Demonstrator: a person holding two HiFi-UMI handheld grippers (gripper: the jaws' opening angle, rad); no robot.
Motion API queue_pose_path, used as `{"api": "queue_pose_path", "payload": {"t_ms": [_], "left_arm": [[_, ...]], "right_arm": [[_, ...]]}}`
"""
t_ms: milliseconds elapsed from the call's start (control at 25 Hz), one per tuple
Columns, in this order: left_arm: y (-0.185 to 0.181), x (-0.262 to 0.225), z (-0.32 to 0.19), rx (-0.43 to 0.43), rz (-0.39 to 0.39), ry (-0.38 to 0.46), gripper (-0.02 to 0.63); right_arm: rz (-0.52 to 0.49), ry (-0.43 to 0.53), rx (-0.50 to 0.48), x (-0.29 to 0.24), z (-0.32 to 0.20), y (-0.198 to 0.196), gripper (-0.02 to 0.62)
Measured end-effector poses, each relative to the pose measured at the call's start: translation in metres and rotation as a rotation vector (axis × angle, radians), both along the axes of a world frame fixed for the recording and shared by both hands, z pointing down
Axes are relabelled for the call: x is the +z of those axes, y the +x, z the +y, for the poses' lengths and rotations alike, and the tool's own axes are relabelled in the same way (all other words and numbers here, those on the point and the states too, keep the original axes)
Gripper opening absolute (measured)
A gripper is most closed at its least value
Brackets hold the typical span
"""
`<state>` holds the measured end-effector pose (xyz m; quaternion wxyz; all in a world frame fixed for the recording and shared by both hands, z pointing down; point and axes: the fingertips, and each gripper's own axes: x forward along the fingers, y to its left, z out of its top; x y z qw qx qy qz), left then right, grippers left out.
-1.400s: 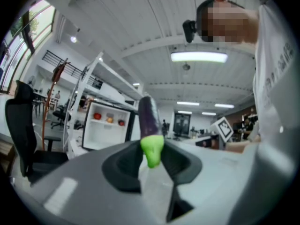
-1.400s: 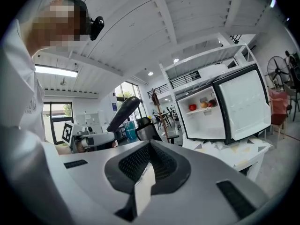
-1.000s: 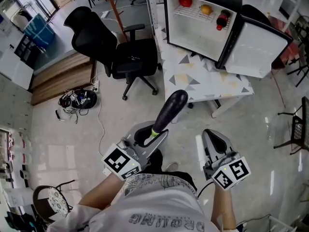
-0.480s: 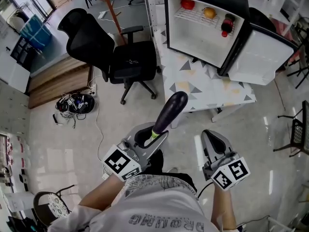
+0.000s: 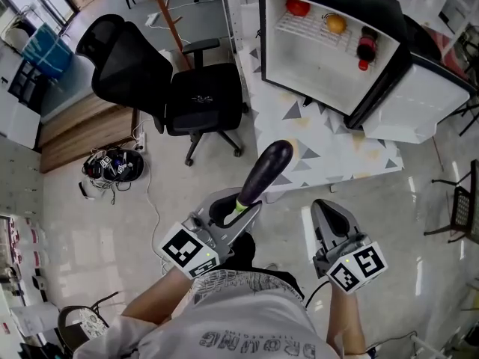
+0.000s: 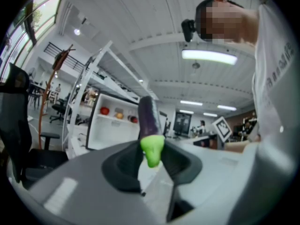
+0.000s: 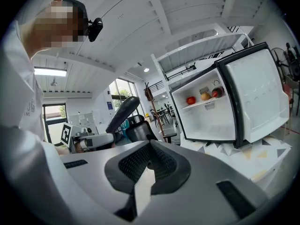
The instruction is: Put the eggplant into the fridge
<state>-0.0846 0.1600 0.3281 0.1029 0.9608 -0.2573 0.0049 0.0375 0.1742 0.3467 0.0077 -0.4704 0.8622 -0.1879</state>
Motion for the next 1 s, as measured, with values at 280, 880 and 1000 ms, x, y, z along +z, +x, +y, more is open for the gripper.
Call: {"api": "queue_pose_path", "payload": {"t_ms": [280,880,1000], "left_arm": [[-0.005,0.001,-0.049,0.018,0.0,-0.008,0.115],[-0.019,0.004,-0.136,0.063,0.009,-0.037,0.115],[-0.023,0.002,-0.154,0.077,0.009,-0.038,0.115]], "right_arm": [[0.002,-0.013,0.015,0.0,-0.047,-0.005,0.003],[0.009,-0.045,0.058,-0.001,-0.13,-0.019,0.003],[0.015,-0.045,0.07,-0.004,-0.147,-0.023,0.003]]}}
